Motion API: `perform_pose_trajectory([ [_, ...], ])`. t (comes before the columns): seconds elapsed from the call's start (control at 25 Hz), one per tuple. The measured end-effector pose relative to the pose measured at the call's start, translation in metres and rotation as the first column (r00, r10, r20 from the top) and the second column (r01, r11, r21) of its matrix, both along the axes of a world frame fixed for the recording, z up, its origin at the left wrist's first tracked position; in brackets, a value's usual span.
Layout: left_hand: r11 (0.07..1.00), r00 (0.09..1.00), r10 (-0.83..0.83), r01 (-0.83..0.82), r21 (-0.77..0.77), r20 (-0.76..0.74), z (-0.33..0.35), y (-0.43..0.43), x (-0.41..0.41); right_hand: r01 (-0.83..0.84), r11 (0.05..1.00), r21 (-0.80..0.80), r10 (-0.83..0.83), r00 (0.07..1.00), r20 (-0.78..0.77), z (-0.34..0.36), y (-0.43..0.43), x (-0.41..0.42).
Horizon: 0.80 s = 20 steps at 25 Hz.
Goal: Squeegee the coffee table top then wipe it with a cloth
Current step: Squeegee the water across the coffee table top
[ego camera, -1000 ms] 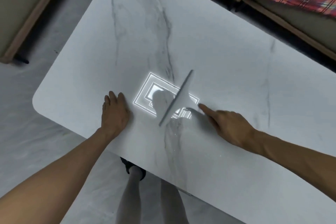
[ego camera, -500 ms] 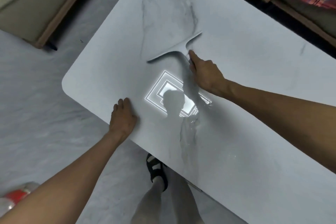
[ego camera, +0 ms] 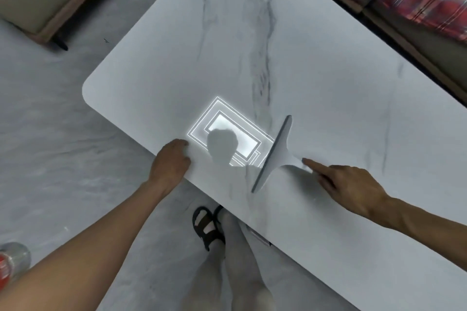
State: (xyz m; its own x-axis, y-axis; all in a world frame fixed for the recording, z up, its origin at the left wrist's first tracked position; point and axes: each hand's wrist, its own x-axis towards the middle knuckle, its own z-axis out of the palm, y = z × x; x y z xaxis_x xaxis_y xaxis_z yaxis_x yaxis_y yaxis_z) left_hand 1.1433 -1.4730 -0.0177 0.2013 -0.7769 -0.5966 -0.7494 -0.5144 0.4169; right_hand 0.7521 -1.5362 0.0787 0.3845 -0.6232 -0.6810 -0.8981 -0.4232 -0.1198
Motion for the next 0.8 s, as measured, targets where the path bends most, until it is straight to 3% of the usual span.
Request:
perform_pose_trajectory([
  [0.12,0.982,0.982,0.181,-0.184,-0.050,-0.051,0.008,0.021,0.005,-0.070,0.996,-0.057,0.077,0.989,0.127,0.003,-0.004,0.035],
  [0.24,0.932,0.939,0.345,-0.343,-0.121,-0.004,0.016,0.030,0.017,-0.183,0.982,-0.048,0.190,0.949,0.251,-0.024,0.003,0.129],
  [0.36,0.931,0.928,0.349,-0.327,-0.162,0.130,0.012,0.033,0.028,-0.284,0.959,-0.004,0.275,0.924,0.265,-0.054,0.021,0.191],
  [0.44,0.955,0.950,0.282,-0.265,-0.131,0.136,0.008,0.034,0.024,-0.211,0.977,-0.017,0.207,0.939,0.273,-0.064,0.028,0.173],
  [0.52,0.981,0.983,0.181,-0.177,-0.075,0.046,0.005,0.039,0.008,-0.095,0.995,-0.040,0.102,0.963,0.249,-0.064,0.036,0.119],
  [0.68,0.999,0.997,0.023,-0.026,-0.038,-0.076,0.004,0.052,-0.036,0.097,0.992,-0.083,-0.093,0.994,0.056,-0.035,0.044,-0.009],
  [0.8,0.999,0.996,0.027,-0.030,-0.045,-0.080,0.003,0.060,-0.055,0.134,0.985,-0.112,-0.136,0.991,-0.011,-0.011,0.047,-0.053],
])
